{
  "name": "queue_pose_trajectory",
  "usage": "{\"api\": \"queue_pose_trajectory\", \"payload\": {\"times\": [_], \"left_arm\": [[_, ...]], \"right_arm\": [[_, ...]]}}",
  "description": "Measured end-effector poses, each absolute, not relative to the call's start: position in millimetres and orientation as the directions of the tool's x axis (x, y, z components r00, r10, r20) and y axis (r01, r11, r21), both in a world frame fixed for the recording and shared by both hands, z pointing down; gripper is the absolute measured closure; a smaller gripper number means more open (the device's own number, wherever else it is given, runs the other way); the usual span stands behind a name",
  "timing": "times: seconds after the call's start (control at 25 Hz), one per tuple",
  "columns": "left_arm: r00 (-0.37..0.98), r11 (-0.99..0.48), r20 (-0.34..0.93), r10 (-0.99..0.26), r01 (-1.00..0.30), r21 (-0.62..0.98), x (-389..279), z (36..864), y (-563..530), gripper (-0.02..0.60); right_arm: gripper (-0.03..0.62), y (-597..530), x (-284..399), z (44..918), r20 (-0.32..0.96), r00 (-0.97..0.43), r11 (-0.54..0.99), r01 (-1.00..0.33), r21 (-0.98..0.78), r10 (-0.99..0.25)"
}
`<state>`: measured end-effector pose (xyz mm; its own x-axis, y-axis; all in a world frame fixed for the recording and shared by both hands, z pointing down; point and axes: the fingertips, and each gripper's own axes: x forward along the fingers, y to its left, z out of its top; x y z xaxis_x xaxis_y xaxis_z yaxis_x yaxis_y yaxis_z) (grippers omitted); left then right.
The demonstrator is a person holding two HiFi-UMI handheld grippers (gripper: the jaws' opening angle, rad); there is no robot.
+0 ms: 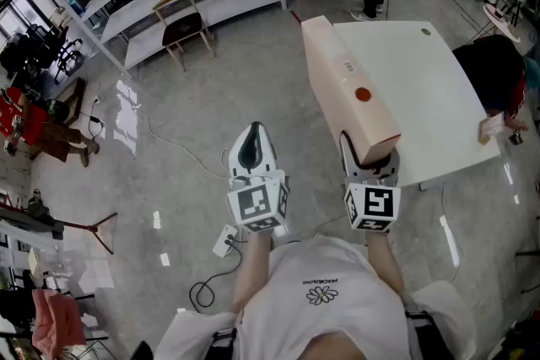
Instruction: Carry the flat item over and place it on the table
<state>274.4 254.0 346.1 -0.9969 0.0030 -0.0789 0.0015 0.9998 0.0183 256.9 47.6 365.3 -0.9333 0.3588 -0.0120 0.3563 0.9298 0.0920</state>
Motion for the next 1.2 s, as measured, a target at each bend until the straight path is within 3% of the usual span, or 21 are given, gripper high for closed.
{"api": "queue_pose_trajectory", "payload": {"times": [0.48, 0.72, 1.2], "left_arm": [[-0.997, 0.999, -0.068, 0.032, 0.030, 0.025, 279.6, 349.3, 247.8, 0.560], [-0.996, 0.999, -0.073, 0.044, 0.042, 0.022, 277.9, 346.4, 257.7, 0.560], [-0.995, 0.996, -0.074, 0.067, 0.062, 0.064, 251.2, 353.6, 264.4, 0.560]], "right_arm": [[0.306, 38.0, 255.2, 369.4, -0.003, -0.926, 0.924, 0.377, 0.071, 0.378], [0.306, 41.9, 253.2, 372.9, -0.002, -0.914, 0.911, 0.406, -0.067, 0.407], [0.306, 28.9, 225.3, 372.6, -0.003, -0.918, 0.915, 0.397, -0.072, 0.398]]}}
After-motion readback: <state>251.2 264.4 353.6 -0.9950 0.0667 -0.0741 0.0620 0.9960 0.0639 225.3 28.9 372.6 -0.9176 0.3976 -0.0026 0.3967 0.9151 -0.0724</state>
